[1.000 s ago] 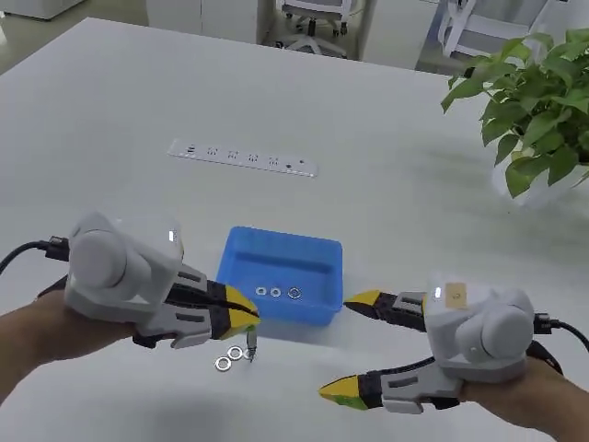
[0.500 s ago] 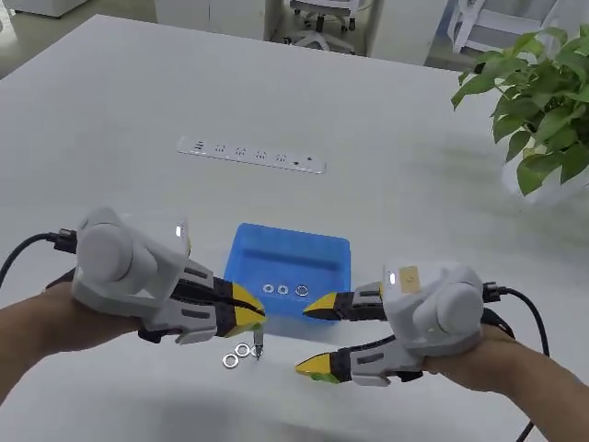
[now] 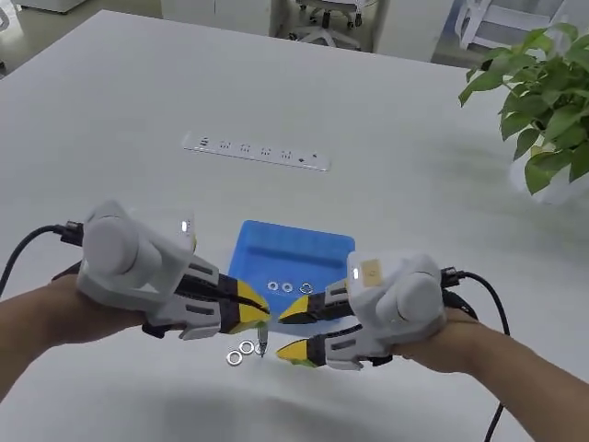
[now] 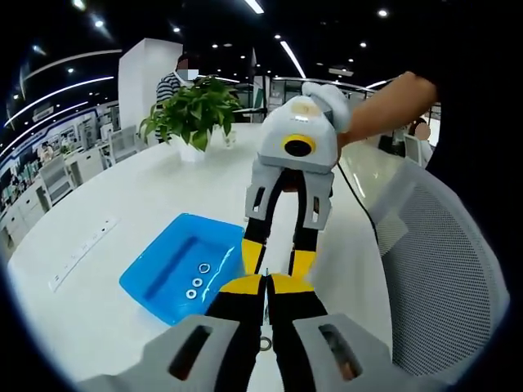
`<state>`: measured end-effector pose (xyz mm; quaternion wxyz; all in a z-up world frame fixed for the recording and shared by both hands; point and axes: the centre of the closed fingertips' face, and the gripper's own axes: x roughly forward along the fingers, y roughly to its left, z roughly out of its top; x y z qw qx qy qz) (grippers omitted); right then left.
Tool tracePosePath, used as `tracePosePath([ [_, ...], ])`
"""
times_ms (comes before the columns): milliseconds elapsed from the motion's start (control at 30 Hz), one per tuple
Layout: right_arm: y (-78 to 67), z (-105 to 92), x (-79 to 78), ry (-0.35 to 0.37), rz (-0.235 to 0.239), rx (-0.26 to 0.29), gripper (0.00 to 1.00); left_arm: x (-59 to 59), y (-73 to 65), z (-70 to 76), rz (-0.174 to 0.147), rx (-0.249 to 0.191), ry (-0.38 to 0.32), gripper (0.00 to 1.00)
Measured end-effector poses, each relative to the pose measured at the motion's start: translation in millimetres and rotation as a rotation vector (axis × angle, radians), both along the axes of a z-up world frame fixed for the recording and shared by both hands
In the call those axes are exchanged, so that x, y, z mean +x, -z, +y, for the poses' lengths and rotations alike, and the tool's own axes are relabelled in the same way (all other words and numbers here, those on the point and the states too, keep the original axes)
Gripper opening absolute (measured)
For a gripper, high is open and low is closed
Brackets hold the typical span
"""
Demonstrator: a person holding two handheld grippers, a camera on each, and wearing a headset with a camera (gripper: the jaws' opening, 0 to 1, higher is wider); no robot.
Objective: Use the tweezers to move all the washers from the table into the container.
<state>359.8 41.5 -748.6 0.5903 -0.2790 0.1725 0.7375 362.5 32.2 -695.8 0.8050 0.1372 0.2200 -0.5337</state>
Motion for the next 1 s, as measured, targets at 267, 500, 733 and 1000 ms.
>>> tracePosePath([
  [267, 11.6, 9.1, -3.0, -0.047, 0.000, -0.032, 0.16, 0.0, -0.2, 0.1, 0.005, 0.002, 0.008, 0.05],
  [500, 21.6, 12.4, -1.7, -0.067, -0.016, -0.061, 0.12, -1.2, -0.3, -0.8, 0.010, 0.001, 0.016, 0.05],
  [733, 24.1, 16.0, -2.6, -0.083, -0.020, -0.072, 0.11, 0.7, 1.0, 1.2, 0.010, 0.004, 0.016, 0.05],
  [1000, 25.3, 15.5, -2.3, -0.088, -0.023, -0.085, 0.10, 2.0, 2.2, 0.6, 0.012, 0.002, 0.019, 0.05],
])
